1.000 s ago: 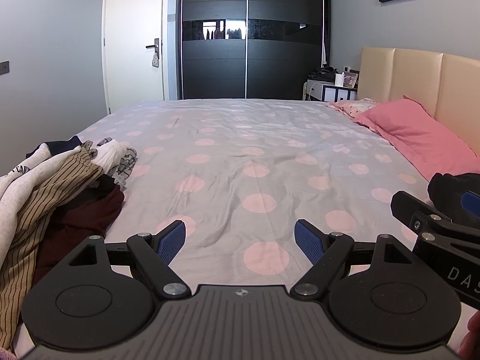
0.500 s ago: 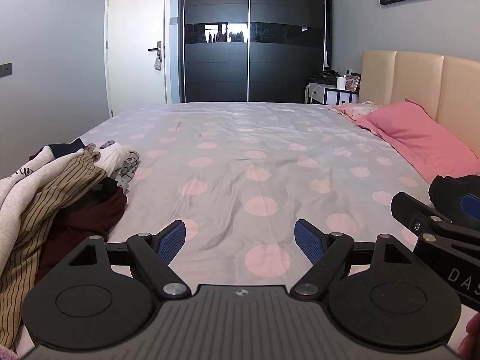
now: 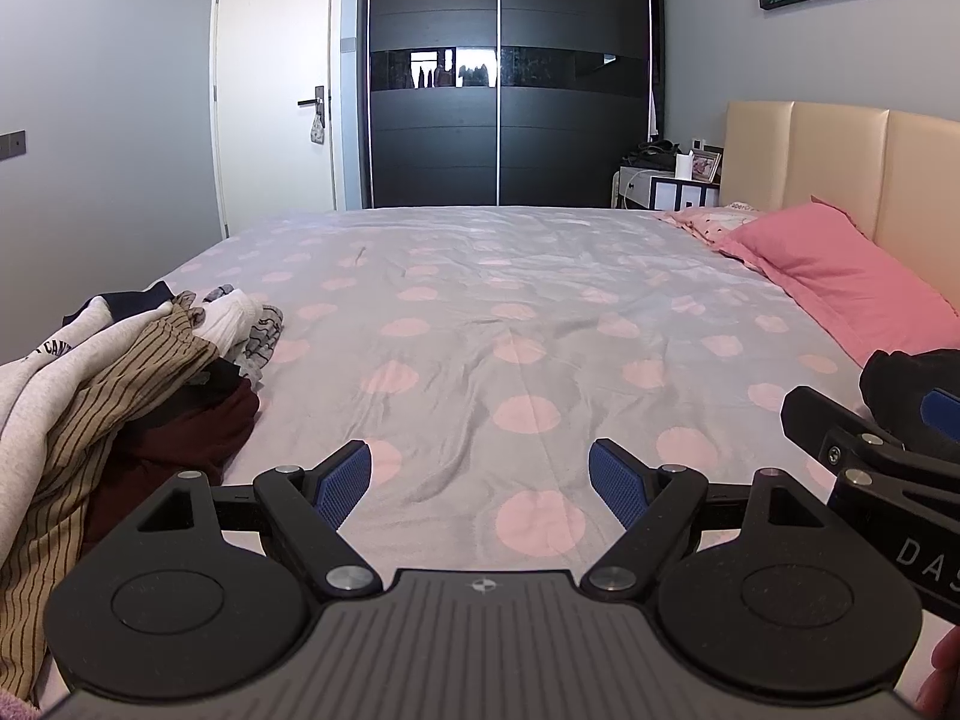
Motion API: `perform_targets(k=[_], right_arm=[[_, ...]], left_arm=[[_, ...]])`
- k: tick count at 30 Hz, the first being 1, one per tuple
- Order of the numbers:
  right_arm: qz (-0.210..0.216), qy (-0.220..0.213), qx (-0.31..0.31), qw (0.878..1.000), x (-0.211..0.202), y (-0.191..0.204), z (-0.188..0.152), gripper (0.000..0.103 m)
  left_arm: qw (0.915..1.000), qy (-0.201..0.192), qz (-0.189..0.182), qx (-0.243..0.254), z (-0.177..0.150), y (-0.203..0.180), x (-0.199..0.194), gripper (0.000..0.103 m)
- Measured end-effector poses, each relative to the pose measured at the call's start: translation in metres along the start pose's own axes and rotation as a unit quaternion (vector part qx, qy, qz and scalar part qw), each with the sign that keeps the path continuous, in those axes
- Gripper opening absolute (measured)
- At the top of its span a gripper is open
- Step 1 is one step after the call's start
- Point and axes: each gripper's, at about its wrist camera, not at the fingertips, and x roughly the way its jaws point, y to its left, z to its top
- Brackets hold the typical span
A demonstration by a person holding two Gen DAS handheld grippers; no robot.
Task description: Fold clothes
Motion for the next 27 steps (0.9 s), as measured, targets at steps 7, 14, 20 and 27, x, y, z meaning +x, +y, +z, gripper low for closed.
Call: perform_targets(k=[7, 14, 20, 27], right_arm=[[0.0, 0.0, 0.002, 1.0, -0.0003, 0.0012, -0.0005, 0.102], [0.002, 0.0, 0.006, 1.0, -0.0006, 0.0006, -0.0012, 0.102], [0.002, -0.002, 0.004, 1.0, -0.0002, -0.0014, -0.0012, 0.102], [0.002, -0.007, 0.0, 1.0, -0.0016, 0.0004, -0.0033, 0.102]], left_arm=[[1.0, -0.002, 0.003, -0.001, -0.0032, -0.0008, -0.0018, 0.08], [1.0, -0.002, 0.002, -0.002, -0.0033, -0.0007, -0.0023, 0.08], [1.0, -0.003, 0.002, -0.001, -0.0025, 0.0005, -0.0018, 0.08], [1.0, -0.002, 0.002, -0.001, 0.0005, 0.0043, 0.002, 0.08]])
